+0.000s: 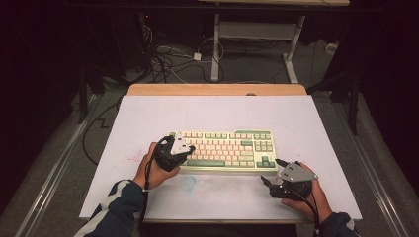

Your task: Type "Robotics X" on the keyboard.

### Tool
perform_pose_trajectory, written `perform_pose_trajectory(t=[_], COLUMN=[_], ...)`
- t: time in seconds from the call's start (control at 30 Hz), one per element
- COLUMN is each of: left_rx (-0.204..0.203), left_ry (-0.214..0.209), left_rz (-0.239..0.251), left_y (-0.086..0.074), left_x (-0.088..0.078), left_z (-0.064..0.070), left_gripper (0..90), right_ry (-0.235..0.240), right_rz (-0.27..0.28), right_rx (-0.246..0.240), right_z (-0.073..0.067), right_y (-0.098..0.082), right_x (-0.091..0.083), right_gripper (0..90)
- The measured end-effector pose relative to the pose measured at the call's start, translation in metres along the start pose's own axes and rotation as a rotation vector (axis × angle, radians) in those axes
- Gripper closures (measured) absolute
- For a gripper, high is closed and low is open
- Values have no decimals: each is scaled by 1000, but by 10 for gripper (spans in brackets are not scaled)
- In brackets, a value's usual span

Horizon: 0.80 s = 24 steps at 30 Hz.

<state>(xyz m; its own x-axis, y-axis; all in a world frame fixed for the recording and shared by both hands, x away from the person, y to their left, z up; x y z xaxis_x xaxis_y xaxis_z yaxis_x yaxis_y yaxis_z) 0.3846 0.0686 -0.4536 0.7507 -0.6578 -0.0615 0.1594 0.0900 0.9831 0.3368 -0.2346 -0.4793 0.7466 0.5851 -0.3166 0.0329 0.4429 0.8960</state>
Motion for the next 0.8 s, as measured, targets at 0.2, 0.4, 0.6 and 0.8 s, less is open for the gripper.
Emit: perform_pose_trajectory(t=[0.2,0.4,0.6,0.8], left_rx=[2,1,7,23], left_ry=[-27,-66,-90,-100], left_rz=[8,-6,-36,-66], left_y=[0,-4,-11,-19], left_x=[-1,-1,1,3], left_z=[9,21,30,33], left_gripper=[875,875,875,875], right_ry=[2,-2,2,2], right_rz=[-2,1,-3,-3], right_rx=[-1,2,0,0], right_z=[0,0,0,0], right_y=[0,0,0,-1], right_x=[0,0,0,0], right_gripper=[263,263,263,263])
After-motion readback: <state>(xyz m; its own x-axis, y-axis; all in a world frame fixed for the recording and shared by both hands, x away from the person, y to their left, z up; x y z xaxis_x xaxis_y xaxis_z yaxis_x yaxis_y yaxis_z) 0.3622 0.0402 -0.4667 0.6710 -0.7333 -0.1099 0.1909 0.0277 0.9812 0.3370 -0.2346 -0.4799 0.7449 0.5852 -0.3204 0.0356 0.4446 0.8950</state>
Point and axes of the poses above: each handheld gripper's, and its own axes: x roughly forward along the jaws, y roughly out of its top, z roughly to its right, the point moved 3 cm from there along x, roughly forward along the jaws, and after that the axes turned 15 degrees about z, right-handed, at the moved point
